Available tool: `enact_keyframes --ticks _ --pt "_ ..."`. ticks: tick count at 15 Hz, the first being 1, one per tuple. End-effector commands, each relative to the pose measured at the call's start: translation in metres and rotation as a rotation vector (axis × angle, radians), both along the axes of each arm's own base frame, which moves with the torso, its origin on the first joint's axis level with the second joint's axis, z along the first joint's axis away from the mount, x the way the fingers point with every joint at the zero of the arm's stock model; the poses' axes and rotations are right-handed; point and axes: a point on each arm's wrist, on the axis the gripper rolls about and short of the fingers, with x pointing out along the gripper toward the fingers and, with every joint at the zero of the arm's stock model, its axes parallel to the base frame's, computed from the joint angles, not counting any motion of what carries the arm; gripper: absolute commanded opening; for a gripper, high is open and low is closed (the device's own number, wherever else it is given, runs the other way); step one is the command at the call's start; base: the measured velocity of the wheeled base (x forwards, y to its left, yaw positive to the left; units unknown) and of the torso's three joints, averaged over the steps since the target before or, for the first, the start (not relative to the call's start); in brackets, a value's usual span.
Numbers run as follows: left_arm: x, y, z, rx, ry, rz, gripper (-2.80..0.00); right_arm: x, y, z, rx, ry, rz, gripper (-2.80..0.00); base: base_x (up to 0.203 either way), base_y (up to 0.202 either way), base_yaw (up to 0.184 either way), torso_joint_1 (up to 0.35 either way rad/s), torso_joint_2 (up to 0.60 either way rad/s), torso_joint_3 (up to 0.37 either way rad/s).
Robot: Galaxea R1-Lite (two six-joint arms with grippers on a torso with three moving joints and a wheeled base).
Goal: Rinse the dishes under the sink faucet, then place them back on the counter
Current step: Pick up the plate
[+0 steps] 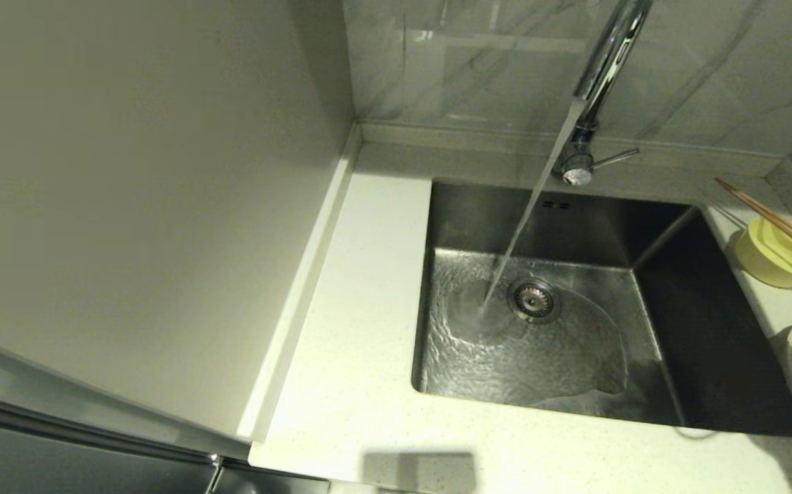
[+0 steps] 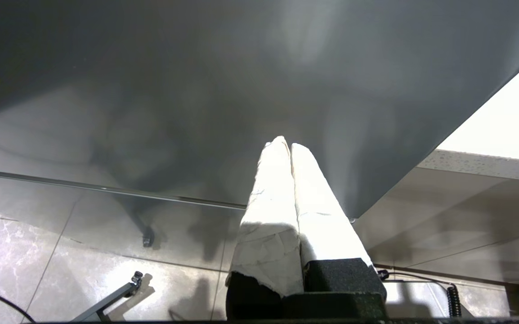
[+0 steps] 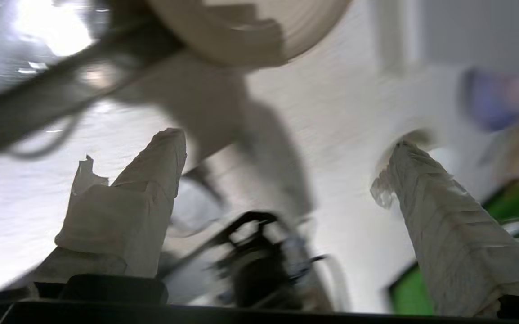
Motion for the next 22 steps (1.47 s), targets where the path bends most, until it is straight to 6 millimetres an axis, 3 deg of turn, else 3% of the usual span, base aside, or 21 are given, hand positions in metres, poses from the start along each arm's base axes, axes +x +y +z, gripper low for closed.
enact_keyframes --ticks 1,4,10,15,17,19,22 --pt "0.0 0.0 0.0 -0.001 -0.002 0.0 -2.8 0.003 0.001 -0.001 -0.085 0.073 0.079 0.0 0.0 0.0 0.0 0.0 0.0 0.0" --pt "0.0 0.0 0.0 -0.001 -0.002 0.0 -2.8 0.006 0.004 0.0 -0.083 0.04 0.123 0.0 0.0 0.0 0.0 0.0 0.0 0.0" --pt "0.0 0.0 0.0 -0.001 -0.002 0.0 -2.8 0.003 0.006 0.007 0.132 0.088 0.265 0.0 0.0 0.0 0.0 0.0 0.0 0.0" --pt "0.0 0.0 0.0 -0.001 -0.002 0.0 -2.8 -0.002 0.006 0.027 0.082 0.196 0.437 0.0 0.0 0.0 0.0 0.0 0.0 0.0" --pt "0.0 0.0 0.0 -0.001 -0.002 0.0 -2.8 0.011 0.006 0.025 0.105 0.204 0.458 0.0 0.0 0.0 0.0 0.0 0.0 0.0" --pt "0.0 0.0 0.0 -0.001 -0.002 0.0 -2.8 0.038 0.003 0.02 0.08 0.14 0.45 0.0 0.0 0.0 0.0 0.0 0.0 0.0" --pt "0.0 0.0 0.0 -0.001 -0.002 0.0 -2.8 0.077 -0.01 -0.014 -0.033 0.099 0.368 0.0 0.0 0.0 0.0 0.0 0.0 0.0"
